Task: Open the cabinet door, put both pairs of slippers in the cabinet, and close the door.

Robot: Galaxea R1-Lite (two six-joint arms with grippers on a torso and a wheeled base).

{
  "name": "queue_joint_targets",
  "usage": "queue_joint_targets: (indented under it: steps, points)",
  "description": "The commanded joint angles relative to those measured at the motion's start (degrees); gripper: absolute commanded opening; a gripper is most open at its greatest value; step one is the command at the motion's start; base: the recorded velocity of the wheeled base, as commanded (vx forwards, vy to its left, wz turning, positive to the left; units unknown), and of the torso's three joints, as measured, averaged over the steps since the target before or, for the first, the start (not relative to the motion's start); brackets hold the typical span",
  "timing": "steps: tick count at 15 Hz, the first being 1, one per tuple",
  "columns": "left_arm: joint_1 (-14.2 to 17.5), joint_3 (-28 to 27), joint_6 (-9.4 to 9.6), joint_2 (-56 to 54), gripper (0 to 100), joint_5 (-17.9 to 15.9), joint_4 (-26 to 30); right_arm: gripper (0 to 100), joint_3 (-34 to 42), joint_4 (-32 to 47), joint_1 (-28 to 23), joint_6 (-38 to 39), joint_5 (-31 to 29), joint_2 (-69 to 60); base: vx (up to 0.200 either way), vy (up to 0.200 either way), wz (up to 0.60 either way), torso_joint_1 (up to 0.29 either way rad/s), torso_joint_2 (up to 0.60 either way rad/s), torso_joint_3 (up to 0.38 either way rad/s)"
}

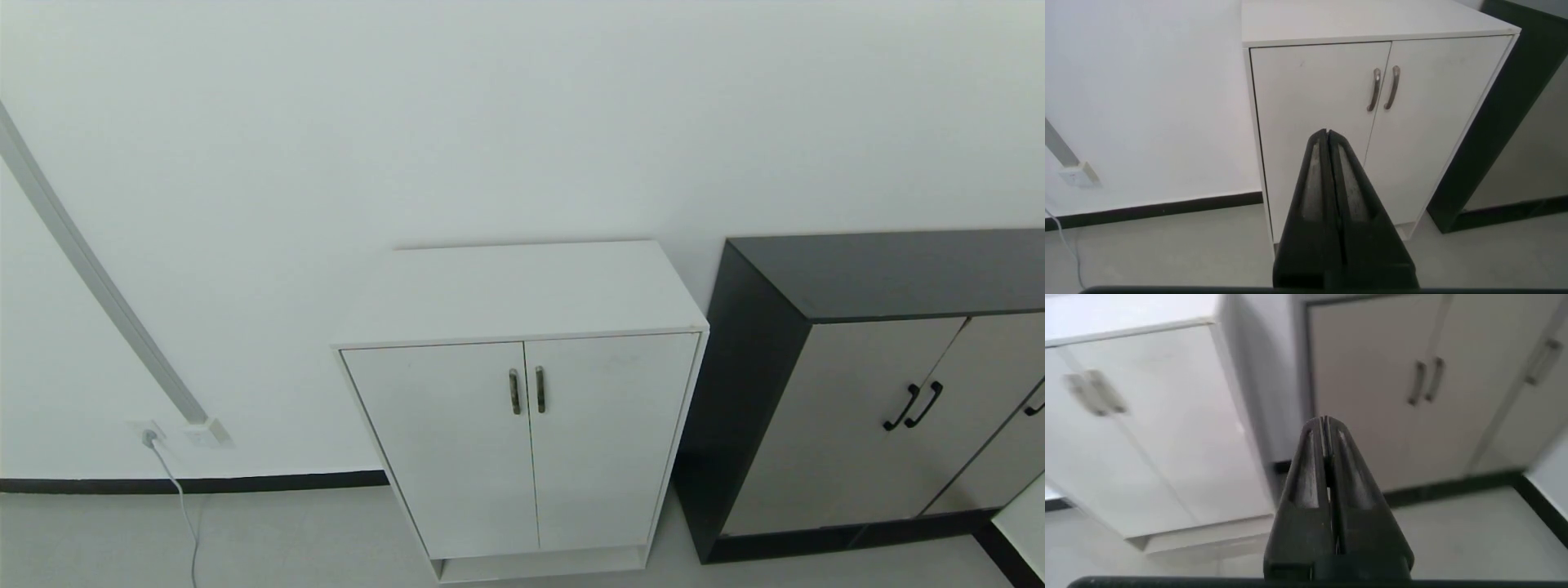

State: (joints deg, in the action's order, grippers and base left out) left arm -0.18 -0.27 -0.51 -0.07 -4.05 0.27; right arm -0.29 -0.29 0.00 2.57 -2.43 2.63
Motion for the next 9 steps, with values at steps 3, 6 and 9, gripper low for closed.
queue_joint_targets:
  steps: [3,6,9]
  points:
    - [0.09,0.0,-0.02,0.07,0,0.0,0.0,0,0.29,0.12,0.0,-3.36,5.15,-2.55,0.0,0.0,0.0,0.0,0.0,0.0]
    - [0.09,0.0,-0.02,0.07,0,0.0,0.0,0,0.29,0.12,0.0,-3.19,5.15,-2.46,0.0,0.0,0.0,0.0,0.0,0.0]
    - [0.01,0.0,-0.02,0.07,0,0.0,0.0,0,0.29,0.12,0.0,-2.22,2.25,-2.55,0.0,0.0,0.0,0.0,0.0,0.0]
